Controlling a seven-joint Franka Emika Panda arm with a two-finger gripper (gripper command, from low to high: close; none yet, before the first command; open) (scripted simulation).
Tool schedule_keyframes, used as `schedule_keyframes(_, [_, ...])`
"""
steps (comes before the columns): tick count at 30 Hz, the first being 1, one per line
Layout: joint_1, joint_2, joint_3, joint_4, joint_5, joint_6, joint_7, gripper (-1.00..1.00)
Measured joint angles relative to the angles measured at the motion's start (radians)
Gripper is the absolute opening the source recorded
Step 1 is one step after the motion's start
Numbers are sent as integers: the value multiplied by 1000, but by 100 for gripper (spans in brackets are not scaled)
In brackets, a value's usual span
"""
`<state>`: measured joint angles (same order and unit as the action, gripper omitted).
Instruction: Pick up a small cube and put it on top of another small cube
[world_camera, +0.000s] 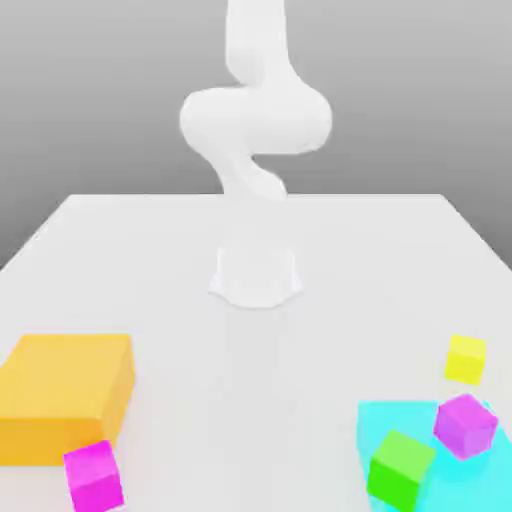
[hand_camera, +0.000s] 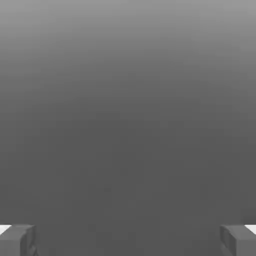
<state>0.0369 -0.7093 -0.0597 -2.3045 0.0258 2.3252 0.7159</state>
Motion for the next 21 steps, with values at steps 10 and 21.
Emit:
schedule_keyframes(10, [118, 367, -224, -17, 144, 99, -369, 0])
schedule_keyframes(21, [92, 765, -320, -36, 308, 206, -774, 0])
